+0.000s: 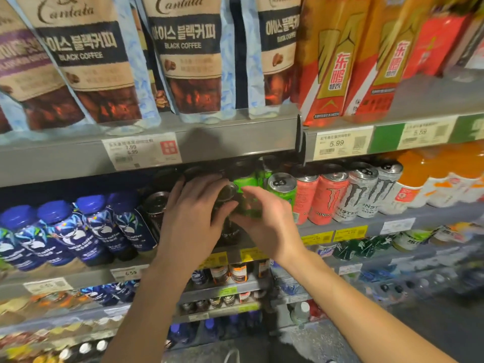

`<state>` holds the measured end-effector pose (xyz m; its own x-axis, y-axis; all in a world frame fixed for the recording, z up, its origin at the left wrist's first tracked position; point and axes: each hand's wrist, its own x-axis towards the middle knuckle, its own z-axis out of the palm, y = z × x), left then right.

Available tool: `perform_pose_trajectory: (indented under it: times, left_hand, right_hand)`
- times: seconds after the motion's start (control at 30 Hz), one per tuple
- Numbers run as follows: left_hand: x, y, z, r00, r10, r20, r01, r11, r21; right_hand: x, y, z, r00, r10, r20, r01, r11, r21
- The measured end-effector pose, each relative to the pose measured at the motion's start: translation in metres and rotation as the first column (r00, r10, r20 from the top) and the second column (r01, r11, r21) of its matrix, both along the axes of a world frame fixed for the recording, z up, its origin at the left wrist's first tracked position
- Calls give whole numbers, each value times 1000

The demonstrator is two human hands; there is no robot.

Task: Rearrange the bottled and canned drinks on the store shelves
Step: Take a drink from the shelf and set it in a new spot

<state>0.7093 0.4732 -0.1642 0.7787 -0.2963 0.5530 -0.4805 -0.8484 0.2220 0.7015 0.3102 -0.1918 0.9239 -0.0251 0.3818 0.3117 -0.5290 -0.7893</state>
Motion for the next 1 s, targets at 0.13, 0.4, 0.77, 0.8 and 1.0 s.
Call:
perform_pose_trajectory:
  times: [0.13,0.4,0.77,0.8,1.0]
  left_hand:
    - [-12,-26,-5,996,-50,67,56,995,-87]
    - [-34,-119,-15,979,-183,93,189,980,-57]
    - [-60,-270,-7,992,-115,-42,114,993,-39]
    - [-63,-282,-7,993,-107,-50,105,994,-40]
    - [-73,-348,3,996,-66,-55,64,997,-32]
  right_hand:
    - [-17,-28,1,998,-56,-19,56,998,-15]
    - [-45,-133,8,981,-175,88,189,962,-196]
    - [-76,-282,14,955,-195,222,270,883,-384]
    - [-78,-293,16,956,-192,220,266,882,-389]
    - [-84,-357,28,949,-134,286,227,919,-323]
